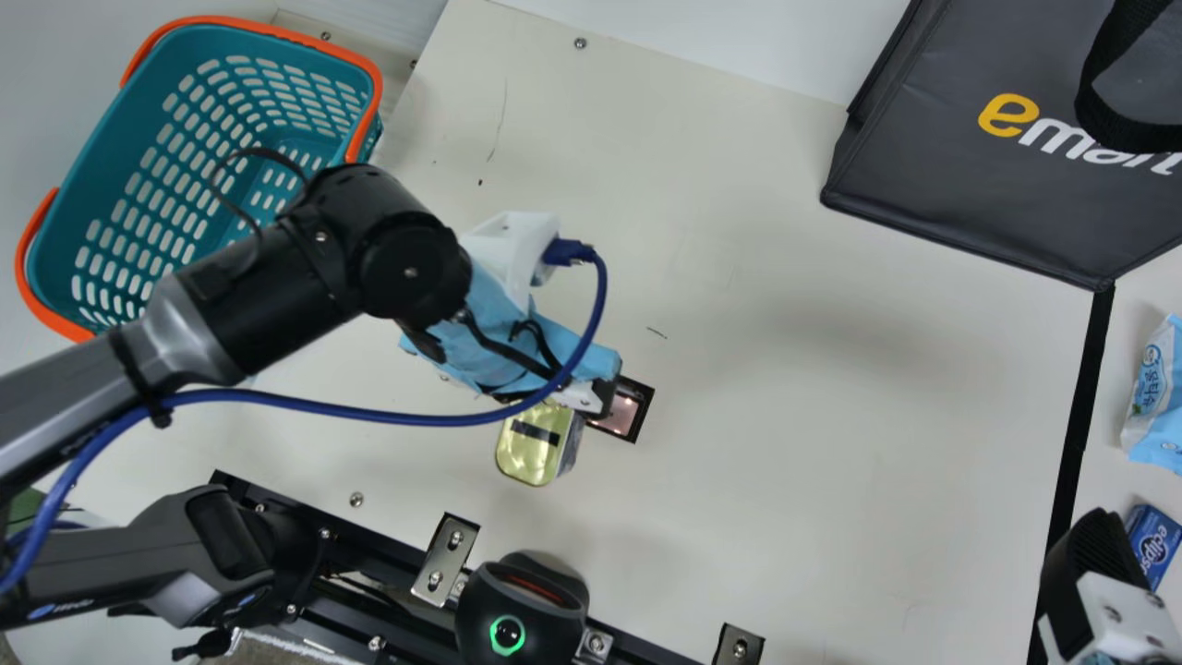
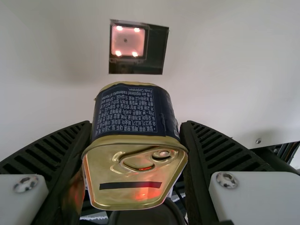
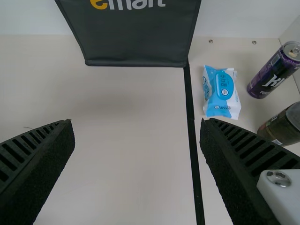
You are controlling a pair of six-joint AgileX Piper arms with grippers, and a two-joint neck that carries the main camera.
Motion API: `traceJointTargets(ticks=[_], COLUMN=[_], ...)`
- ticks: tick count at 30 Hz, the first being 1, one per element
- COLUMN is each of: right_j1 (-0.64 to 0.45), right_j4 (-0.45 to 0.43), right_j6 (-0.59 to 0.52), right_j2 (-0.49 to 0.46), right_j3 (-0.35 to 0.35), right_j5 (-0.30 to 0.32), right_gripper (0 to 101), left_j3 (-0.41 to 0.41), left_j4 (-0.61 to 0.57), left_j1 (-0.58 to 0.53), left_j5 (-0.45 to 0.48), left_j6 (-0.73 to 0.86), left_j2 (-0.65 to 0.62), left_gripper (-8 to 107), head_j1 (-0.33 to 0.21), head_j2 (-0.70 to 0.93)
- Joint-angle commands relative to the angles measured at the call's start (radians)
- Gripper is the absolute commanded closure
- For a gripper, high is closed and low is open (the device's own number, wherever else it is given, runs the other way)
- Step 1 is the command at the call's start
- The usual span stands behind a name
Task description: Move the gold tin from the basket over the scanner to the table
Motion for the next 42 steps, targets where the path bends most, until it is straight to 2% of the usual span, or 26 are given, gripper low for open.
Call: traceJointTargets(ticks=[1,18,42], right_j1=[0.0,0.0,0.0], right_j4=[0.0,0.0,0.0], right_j6=[0.0,0.0,0.0], right_j2=[0.0,0.0,0.0], right_j3=[0.0,0.0,0.0], right_j5=[0.0,0.0,0.002], right_gripper=[6,6,6], left_j3=[-0.004,-0.052,-0.389], left_j4=[-0.006,-0.056,-0.04], left_j1=[-0.01,-0.017,-0.085], left_j5=[0.001,0.001,0.001], left_j6=[-0.003,-0.031,-0.263], left_j2=[0.018,0.133,0.424], left_gripper=[107,107,107], head_j1=[-0.03,-0.03,-0.03], head_j2=[0.002,0.002,0.002])
